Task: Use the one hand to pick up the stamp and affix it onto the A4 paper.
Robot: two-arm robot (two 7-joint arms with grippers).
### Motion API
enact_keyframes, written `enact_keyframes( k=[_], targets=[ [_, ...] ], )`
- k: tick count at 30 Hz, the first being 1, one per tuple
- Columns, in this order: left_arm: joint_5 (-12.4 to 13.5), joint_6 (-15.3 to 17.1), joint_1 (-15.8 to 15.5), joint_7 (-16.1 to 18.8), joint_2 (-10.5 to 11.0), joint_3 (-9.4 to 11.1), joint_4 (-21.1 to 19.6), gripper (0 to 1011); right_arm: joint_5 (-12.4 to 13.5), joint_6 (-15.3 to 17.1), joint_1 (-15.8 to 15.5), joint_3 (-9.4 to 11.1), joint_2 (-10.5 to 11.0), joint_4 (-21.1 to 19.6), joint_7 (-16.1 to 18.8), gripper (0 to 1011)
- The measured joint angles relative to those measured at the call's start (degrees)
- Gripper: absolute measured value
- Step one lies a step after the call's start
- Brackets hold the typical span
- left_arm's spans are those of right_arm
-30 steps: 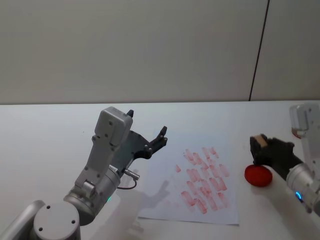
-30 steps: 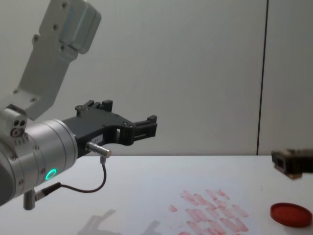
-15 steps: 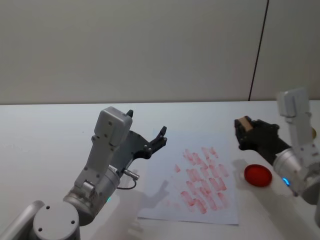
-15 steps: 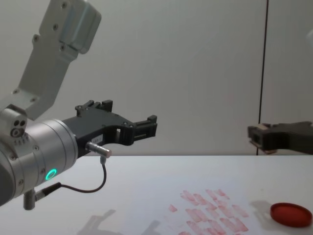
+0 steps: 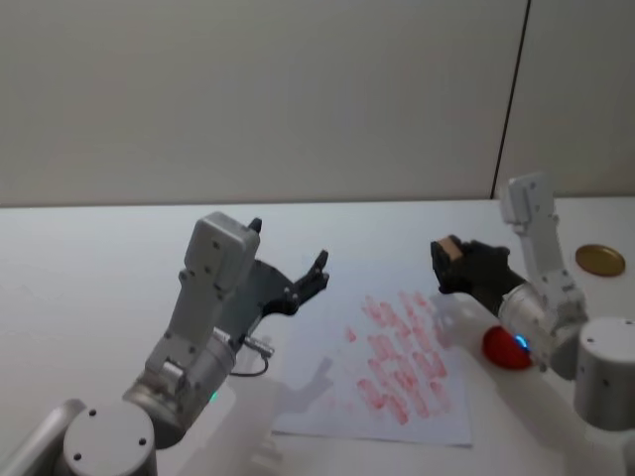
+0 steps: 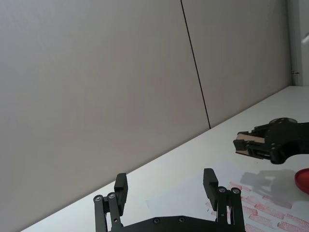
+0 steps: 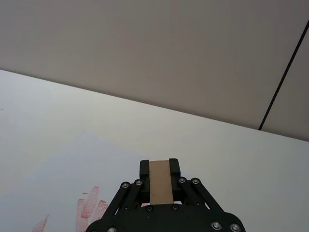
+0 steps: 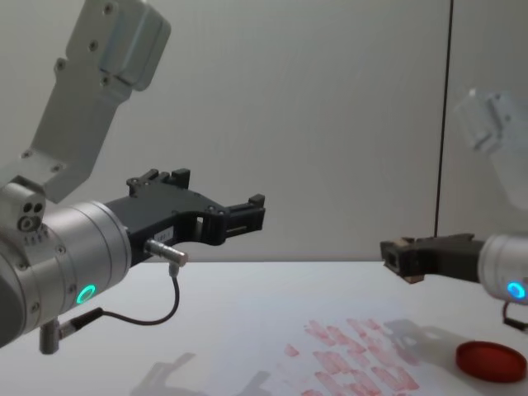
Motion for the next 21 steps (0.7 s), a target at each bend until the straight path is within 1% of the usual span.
enact_keyframes(
  k=[2, 4, 8, 9, 11, 13, 16, 17, 18, 19, 21],
  targets=[
    [0.00, 0.00, 0.00, 0.00, 0.00, 0.00, 0.00, 993, -0.16, -0.61, 1.04, -0.07, -0.47, 1.97, 0.18, 219],
    [0.00, 0.00, 0.00, 0.00, 0.00, 0.00, 0.00, 993, -0.35, -1.38, 2.79, -0.23, -1.24, 5.34, 0.39, 219],
    [0.00, 0.00, 0.00, 0.00, 0.00, 0.00, 0.00, 993, -0.58, -2.47, 4.99, -0.42, -2.21, 9.63, 0.66, 219],
    [0.00, 0.00, 0.00, 0.00, 0.00, 0.00, 0.00, 993, -0.73, -3.02, 5.98, -0.50, -2.63, 11.52, 0.76, 219],
    [0.00, 0.00, 0.00, 0.00, 0.00, 0.00, 0.00, 993, -0.84, -3.42, 7.08, -0.61, -3.11, 13.69, 0.83, 219],
    [0.00, 0.00, 0.00, 0.00, 0.00, 0.00, 0.00, 993, -1.10, -4.24, 8.92, -0.78, -3.89, 17.32, 0.90, 219],
    [0.00, 0.00, 0.00, 0.00, 0.00, 0.00, 0.00, 993, -1.30, -4.84, 10.43, -0.92, -4.51, 20.35, 0.91, 219],
    [0.00, 0.00, 0.00, 0.00, 0.00, 0.00, 0.00, 993, -1.45, -5.34, 11.34, -0.99, -4.86, 22.20, 0.90, 219],
    [0.00, 0.00, 0.00, 0.00, 0.00, 0.00, 0.00, 993, -1.52, -5.55, 11.75, -1.02, -5.04, 23.03, 0.89, 219],
    [0.00, 0.00, 0.00, 0.00, 0.00, 0.00, 0.00, 993, -1.67, -5.96, 12.78, -1.10, -5.44, 25.07, 0.88, 219],
    [0.00, 0.00, 0.00, 0.00, 0.00, 0.00, 0.00, 993, -1.86, -6.46, 13.59, -1.15, -5.75, 26.76, 0.84, 219]
  ],
)
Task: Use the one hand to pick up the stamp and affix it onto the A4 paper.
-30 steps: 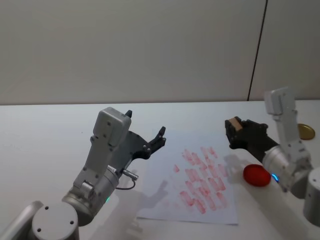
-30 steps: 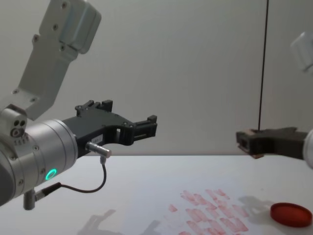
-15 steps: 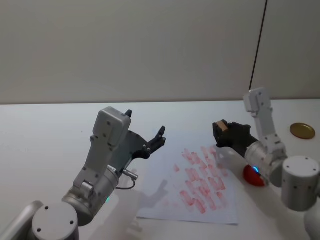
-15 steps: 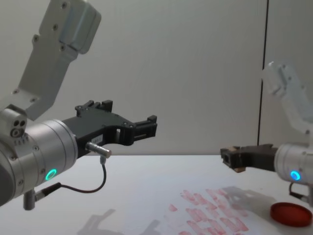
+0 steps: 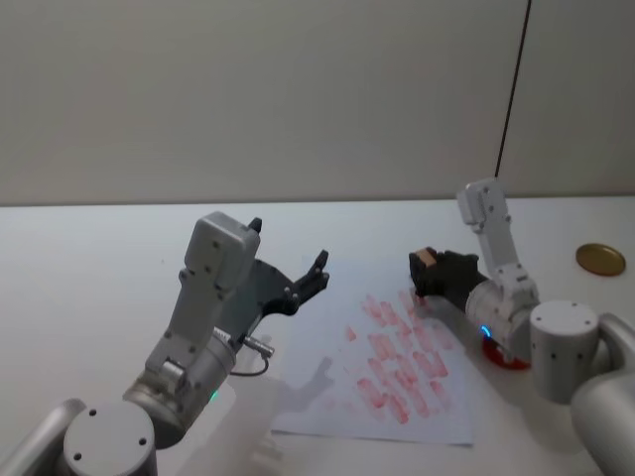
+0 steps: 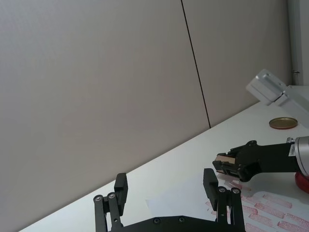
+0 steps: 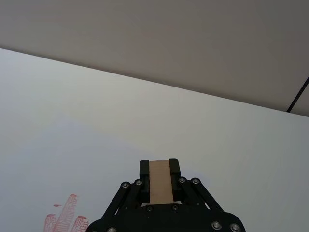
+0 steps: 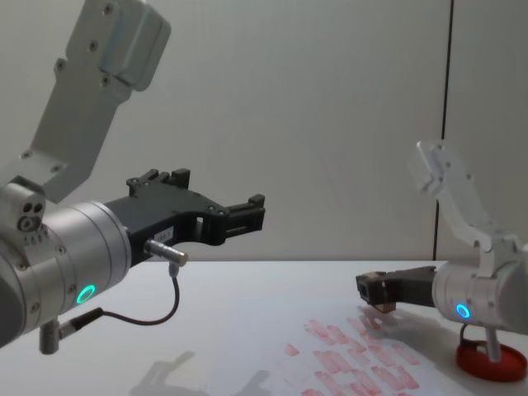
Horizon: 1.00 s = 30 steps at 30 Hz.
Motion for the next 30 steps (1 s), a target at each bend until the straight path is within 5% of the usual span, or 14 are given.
enact_keyframes(
  k=[13, 30],
  targets=[
    [0.00, 0.00, 0.00, 0.01, 0.00, 0.00, 0.00, 993, -1.18, -3.04, 5.90, -0.28, -2.10, 11.44, -0.33, 219],
    [0.00, 0.00, 0.00, 0.01, 0.00, 0.00, 0.00, 993, -1.89, -3.60, 9.40, -0.50, -3.39, 17.92, -0.42, 219]
  ],
)
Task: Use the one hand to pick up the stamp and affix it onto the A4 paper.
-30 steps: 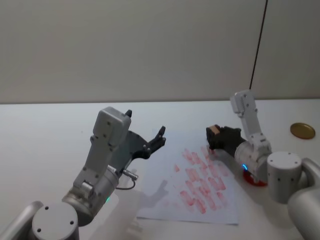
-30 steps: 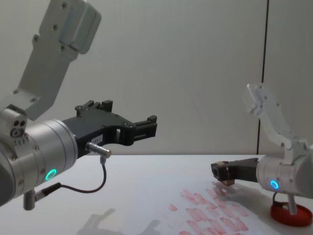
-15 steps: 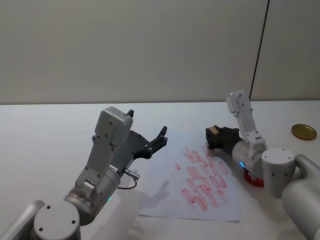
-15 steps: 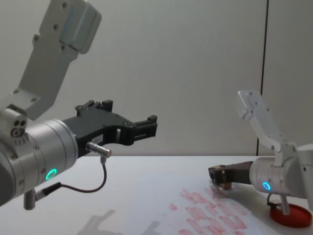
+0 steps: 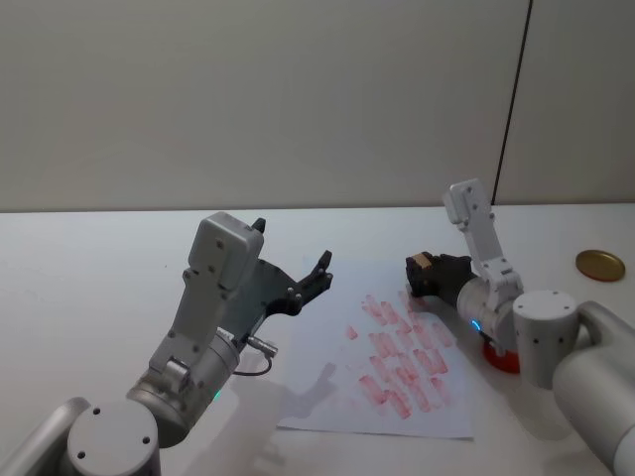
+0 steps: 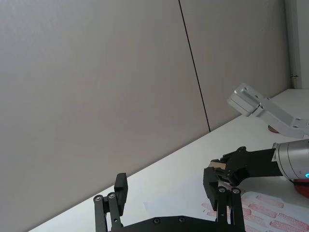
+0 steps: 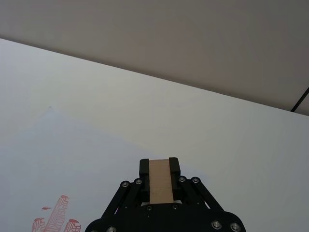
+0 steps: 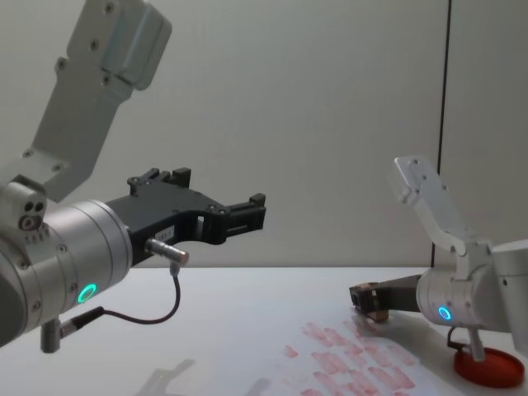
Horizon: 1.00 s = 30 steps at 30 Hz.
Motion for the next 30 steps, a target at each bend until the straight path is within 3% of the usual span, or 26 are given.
enact_keyframes(
  k=[19, 30],
  targets=[
    [0.00, 0.00, 0.00, 0.00, 0.00, 0.00, 0.00, 993, -0.31, 0.04, 0.43, 0.10, -0.21, 1.17, 0.26, 219],
    [0.00, 0.00, 0.00, 0.00, 0.00, 0.00, 0.00, 993, -0.10, -3.04, -0.86, 0.40, 0.17, -0.97, 0.90, 219]
  ],
)
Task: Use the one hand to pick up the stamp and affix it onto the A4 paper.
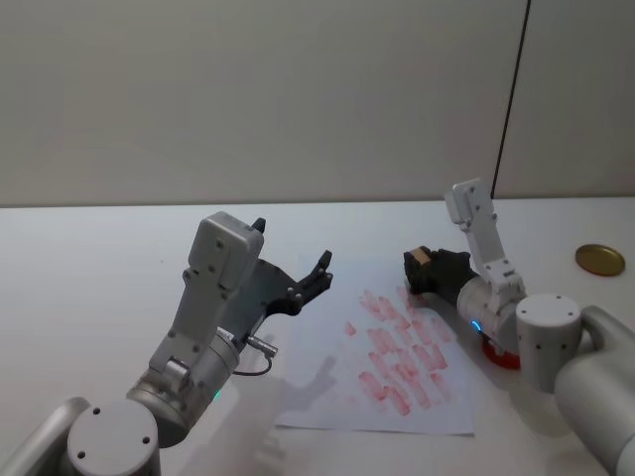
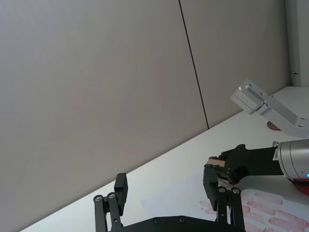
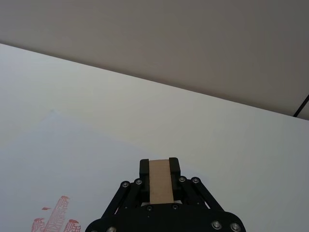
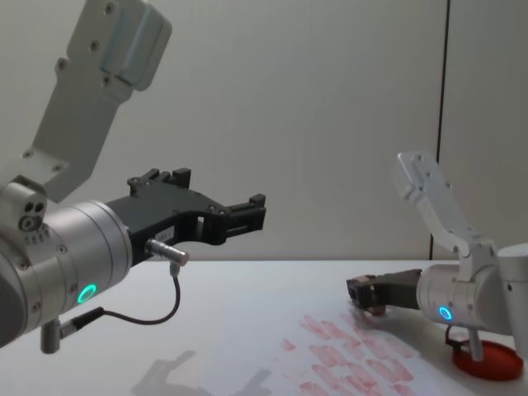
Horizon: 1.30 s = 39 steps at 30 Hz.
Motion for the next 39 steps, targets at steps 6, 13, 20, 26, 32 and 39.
enact_keyframes(
  k=[6, 13, 20, 26, 32, 39],
  targets=[
    [0.00, 0.00, 0.00, 0.00, 0.00, 0.00, 0.00, 993, -0.04, -1.31, -1.84, -0.02, 0.50, -4.22, 0.27, 219],
    [0.00, 0.00, 0.00, 0.00, 0.00, 0.00, 0.00, 993, -0.23, -2.54, -4.91, 0.10, 1.61, -13.20, 0.21, 219],
    [0.00, 0.00, 0.00, 0.00, 0.00, 0.00, 0.00, 993, -0.33, -1.58, -8.41, 0.34, 2.97, -23.32, -0.72, 219],
    [0.00, 0.00, 0.00, 0.00, 0.00, 0.00, 0.00, 993, -0.12, 0.91, -11.36, 0.64, 4.13, -30.22, -1.86, 219],
    [0.00, 0.00, 0.00, 0.00, 0.00, 0.00, 0.00, 993, 0.87, 5.33, -15.47, 1.26, 5.94, -37.58, -3.31, 219],
    [0.00, 0.00, 0.00, 0.00, 0.00, 0.00, 0.00, 993, 2.56, 10.24, -20.60, 2.24, 8.38, -44.59, -4.78, 219]
  ],
)
